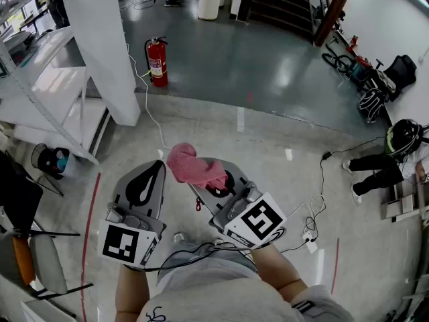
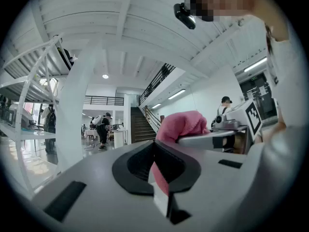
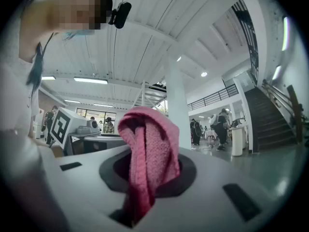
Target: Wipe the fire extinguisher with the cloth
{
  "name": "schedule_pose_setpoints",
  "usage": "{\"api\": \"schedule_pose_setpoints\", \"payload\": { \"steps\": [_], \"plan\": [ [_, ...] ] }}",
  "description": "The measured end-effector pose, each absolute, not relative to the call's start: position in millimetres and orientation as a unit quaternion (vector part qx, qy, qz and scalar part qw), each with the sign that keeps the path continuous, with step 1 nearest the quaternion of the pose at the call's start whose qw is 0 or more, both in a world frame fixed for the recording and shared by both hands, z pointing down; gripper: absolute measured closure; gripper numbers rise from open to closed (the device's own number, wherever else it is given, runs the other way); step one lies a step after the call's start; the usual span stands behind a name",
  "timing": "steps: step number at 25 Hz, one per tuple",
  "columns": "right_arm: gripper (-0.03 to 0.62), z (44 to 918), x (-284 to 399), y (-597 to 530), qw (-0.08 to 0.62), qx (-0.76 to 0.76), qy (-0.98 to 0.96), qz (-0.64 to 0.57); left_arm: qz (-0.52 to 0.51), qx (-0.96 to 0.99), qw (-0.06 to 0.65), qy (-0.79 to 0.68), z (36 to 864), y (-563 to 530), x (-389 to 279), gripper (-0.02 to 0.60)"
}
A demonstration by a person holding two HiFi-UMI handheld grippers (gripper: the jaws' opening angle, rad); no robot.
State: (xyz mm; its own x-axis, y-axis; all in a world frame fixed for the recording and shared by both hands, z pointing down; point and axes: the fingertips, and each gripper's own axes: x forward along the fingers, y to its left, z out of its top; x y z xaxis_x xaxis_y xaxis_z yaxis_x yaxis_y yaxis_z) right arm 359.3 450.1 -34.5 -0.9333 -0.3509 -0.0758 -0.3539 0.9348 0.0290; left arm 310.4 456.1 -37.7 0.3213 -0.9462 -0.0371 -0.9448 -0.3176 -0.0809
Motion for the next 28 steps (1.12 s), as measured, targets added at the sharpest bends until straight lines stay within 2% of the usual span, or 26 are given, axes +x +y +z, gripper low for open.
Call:
{"api": "schedule_pose_setpoints", "payload": {
  "steps": [14, 22, 28],
  "plan": [
    [0.528, -20, 344, 437, 0.033, -0.188, 0.982, 0.014, -0.013, -0.809, 0.042, 0.586, -26, 444, 289, 0.574],
    [0.530, -24, 286, 410, 0.032, -0.228, 0.972, 0.046, -0.017, -0.817, 0.046, 0.574, -26, 421, 220, 0.574],
    [0.533, -20, 247, 367, 0.033, -0.251, 0.967, 0.027, -0.021, -0.821, 0.044, 0.569, -21, 378, 172, 0.573]
  ]
}}
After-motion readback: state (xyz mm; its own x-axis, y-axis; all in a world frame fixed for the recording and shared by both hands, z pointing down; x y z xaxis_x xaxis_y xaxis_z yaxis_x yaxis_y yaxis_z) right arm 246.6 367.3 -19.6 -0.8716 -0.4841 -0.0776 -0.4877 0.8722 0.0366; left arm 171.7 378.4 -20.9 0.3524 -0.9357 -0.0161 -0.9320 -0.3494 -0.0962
